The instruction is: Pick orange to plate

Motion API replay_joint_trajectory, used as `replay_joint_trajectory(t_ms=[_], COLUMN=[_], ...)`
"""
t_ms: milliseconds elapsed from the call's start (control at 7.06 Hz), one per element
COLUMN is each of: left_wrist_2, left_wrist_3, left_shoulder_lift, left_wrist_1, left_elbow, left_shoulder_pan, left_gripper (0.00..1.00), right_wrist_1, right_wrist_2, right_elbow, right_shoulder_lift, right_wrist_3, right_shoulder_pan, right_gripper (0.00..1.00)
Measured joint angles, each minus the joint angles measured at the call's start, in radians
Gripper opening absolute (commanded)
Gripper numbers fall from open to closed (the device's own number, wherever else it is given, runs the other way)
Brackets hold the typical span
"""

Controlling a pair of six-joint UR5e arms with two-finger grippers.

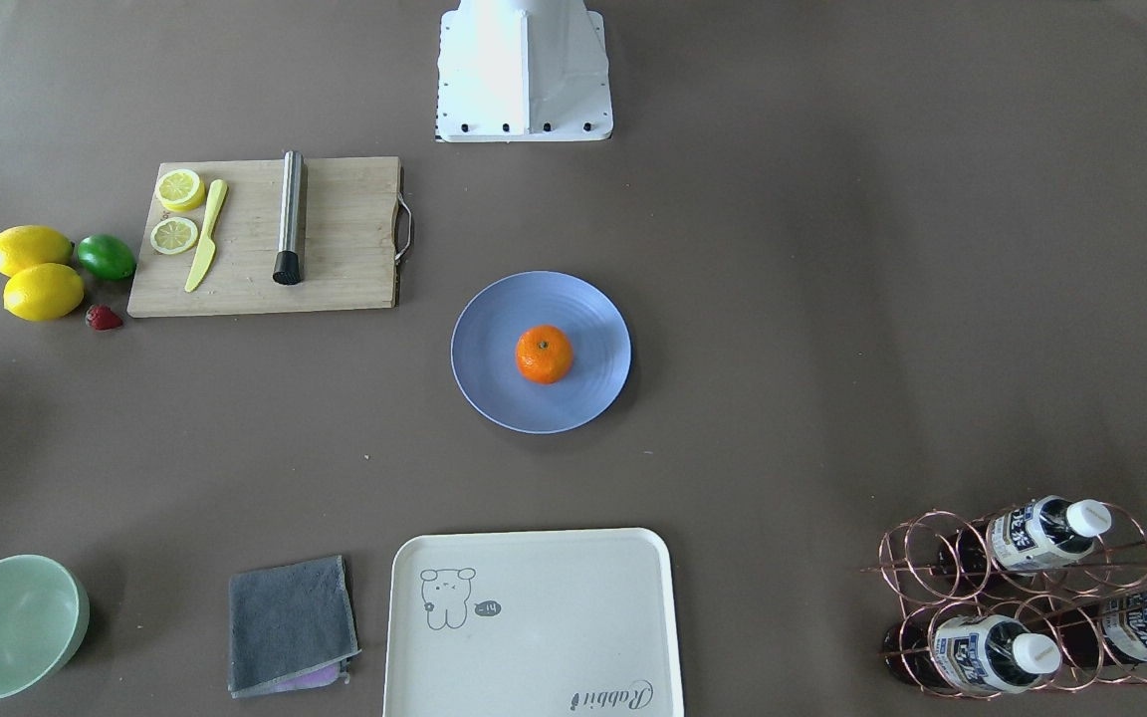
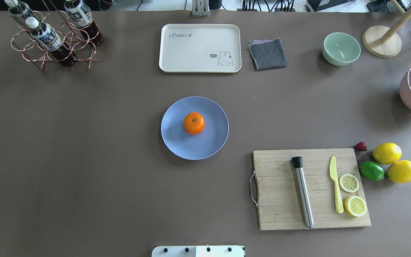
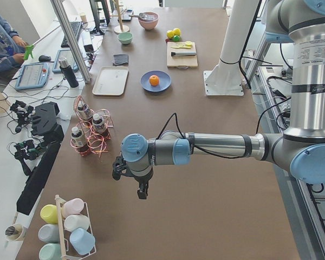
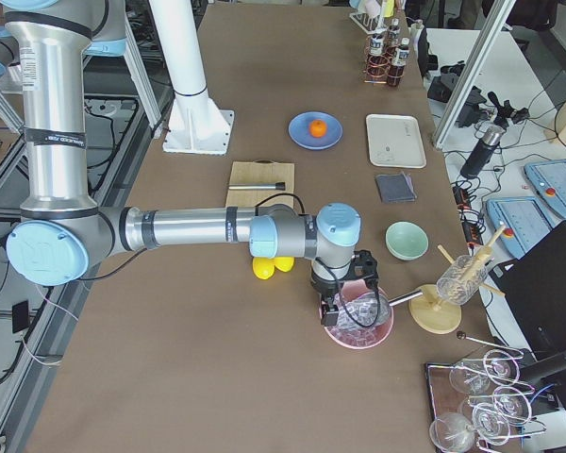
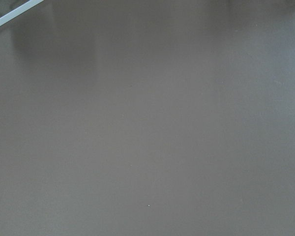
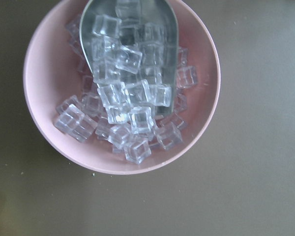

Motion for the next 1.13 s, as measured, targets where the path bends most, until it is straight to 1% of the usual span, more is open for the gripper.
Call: replay_joint_trajectory(t_ms=[283, 567, 992, 1134], left_wrist_2=[0.004, 0.005, 0.005, 0.004], left_wrist_3=[-0.005, -0.006, -0.004, -0.003], left_shoulder_lift=[0.002, 0.004, 0.015, 0.025], left_wrist_1=[-0.002, -0.006, -0.009, -0.010], left_elbow=[0.005, 0.004, 0.004, 0.001], left_shoulder_pan=[0.001, 0.000, -0.003, -0.006], left_gripper=[0.98, 0.98, 0.98, 0.98], right_wrist_1=[0.001, 0.001, 0.002, 0.003], right_wrist_2=[0.002, 0.011, 0.104, 0.116], right_elbow=[-0.001, 0.001, 0.009, 0.013], right_shoulder_lift=[-0.067, -0.080, -0.095, -0.102], right_wrist_3=[0.005, 0.007, 0.004, 0.001], right_shoulder_pan=[0.026, 0.035, 0.043, 0.045], right_gripper=[1.00, 1.00, 1.00, 1.00])
